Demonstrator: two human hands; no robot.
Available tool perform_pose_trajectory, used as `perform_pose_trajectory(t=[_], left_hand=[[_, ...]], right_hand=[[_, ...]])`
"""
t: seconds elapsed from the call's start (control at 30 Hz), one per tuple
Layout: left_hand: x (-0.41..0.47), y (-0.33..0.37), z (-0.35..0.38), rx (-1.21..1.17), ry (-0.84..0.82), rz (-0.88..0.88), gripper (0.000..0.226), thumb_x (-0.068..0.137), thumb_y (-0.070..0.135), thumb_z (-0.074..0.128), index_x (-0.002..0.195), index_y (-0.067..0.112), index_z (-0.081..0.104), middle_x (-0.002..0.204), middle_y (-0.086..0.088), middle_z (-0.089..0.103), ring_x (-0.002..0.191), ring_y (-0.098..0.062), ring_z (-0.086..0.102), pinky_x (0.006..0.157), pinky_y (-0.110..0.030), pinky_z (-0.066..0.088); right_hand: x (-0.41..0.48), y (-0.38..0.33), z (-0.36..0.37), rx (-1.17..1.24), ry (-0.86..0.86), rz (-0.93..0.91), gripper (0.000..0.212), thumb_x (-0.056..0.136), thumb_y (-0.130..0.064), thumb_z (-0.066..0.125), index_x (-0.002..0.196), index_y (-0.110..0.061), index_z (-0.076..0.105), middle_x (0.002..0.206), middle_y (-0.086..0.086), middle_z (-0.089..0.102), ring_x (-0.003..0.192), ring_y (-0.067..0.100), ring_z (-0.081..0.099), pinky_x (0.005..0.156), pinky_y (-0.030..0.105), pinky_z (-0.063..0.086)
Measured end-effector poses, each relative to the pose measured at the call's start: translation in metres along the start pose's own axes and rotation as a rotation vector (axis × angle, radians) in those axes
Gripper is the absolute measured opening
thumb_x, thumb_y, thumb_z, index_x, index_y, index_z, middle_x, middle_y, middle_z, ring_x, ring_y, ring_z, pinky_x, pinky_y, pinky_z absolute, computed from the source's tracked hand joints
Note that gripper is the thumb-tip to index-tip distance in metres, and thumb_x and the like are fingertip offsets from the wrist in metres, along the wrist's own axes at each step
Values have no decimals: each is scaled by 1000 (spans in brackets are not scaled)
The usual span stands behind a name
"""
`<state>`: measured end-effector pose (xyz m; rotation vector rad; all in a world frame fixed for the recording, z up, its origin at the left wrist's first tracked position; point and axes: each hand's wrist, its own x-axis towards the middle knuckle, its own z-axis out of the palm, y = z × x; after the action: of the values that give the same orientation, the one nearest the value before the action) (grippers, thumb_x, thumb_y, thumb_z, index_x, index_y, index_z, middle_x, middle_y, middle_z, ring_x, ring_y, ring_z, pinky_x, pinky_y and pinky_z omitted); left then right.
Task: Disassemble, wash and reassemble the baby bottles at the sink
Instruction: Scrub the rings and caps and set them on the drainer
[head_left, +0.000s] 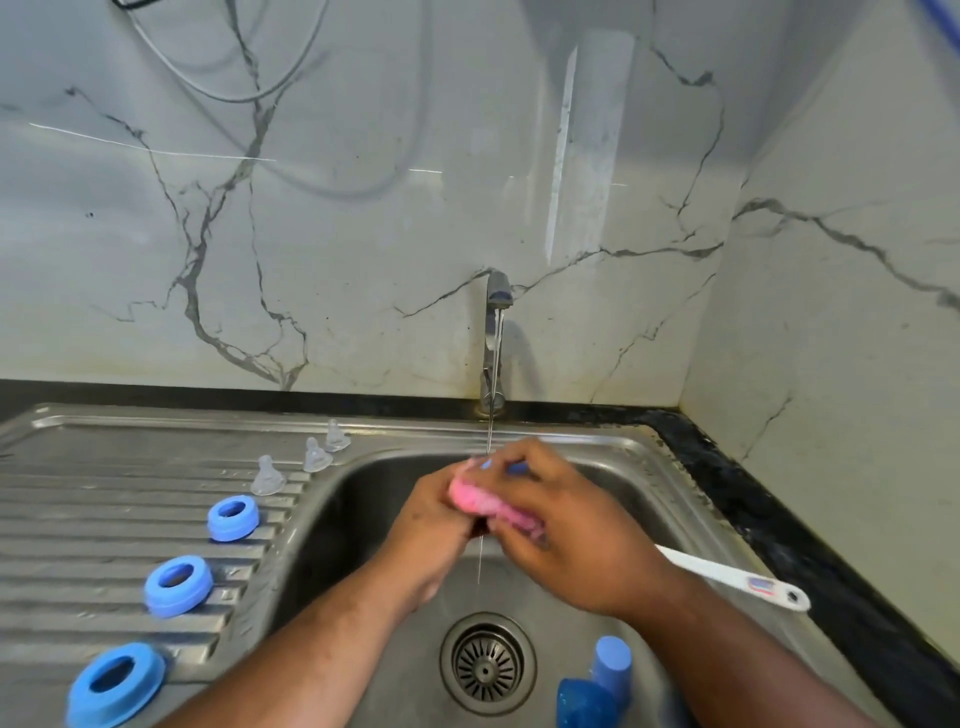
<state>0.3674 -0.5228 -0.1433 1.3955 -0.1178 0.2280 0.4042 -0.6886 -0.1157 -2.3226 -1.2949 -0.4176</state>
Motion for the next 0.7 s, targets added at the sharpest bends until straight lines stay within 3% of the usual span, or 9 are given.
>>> perform_pose_trajectory(t=[0.07,0.17,0.3,0.37,0.5,0.6,0.7], left_hand=[[0,-1,0,17,18,3,20,99,-3,55,107,1,73,94,-17,77,89,-29,74,77,-30,59],[2,-2,-1,77,42,-46,23,104,5,49,105,-2,71,79,-12,73,70,-22,68,67,-27,58],[1,-3,-2,85,59,-80,24,105,4,47,101,1,71,73,-11,71,62,-19,66,60,-27,56],[0,-3,-3,108,76,-61,23,101,-5,51,101,2,72,75,-15,69,61,-19,62,58,-28,56],[4,-9,-6,208,200,-66,29,92,-8,63,110,11,75,90,-18,73,62,-19,63,60,-33,58],[5,-10,-9,205,232,-73,21,92,-6,64,102,8,76,89,-19,74,65,-23,66,64,-37,59],[4,-9,-7,255,222,-57,14,93,-4,60,100,4,70,78,-15,74,65,-24,66,60,-39,58]], right_hand=[[1,4,-1,-50,-43,-51,54,98,-34,58,147,-52,42,137,-17,35,106,3,52,80,16,50],[3,18,-1,-99,73,86,55,100,-34,59,145,-58,40,125,-14,36,95,3,49,68,7,36],[1,8,2,-96,15,72,52,103,-37,51,146,-61,34,115,-15,36,94,1,43,68,11,36],[1,7,3,-100,-16,29,51,103,-40,50,146,-61,34,115,-15,37,93,2,45,68,9,33],[2,23,2,-103,85,238,48,103,-42,51,148,-55,39,113,-14,39,93,5,51,71,15,40],[0,10,2,-61,4,135,51,103,-47,49,150,-55,31,118,-17,39,97,2,49,78,20,48],[1,1,3,-42,-31,31,51,103,-50,47,148,-62,26,116,-20,38,97,3,51,75,20,49]])
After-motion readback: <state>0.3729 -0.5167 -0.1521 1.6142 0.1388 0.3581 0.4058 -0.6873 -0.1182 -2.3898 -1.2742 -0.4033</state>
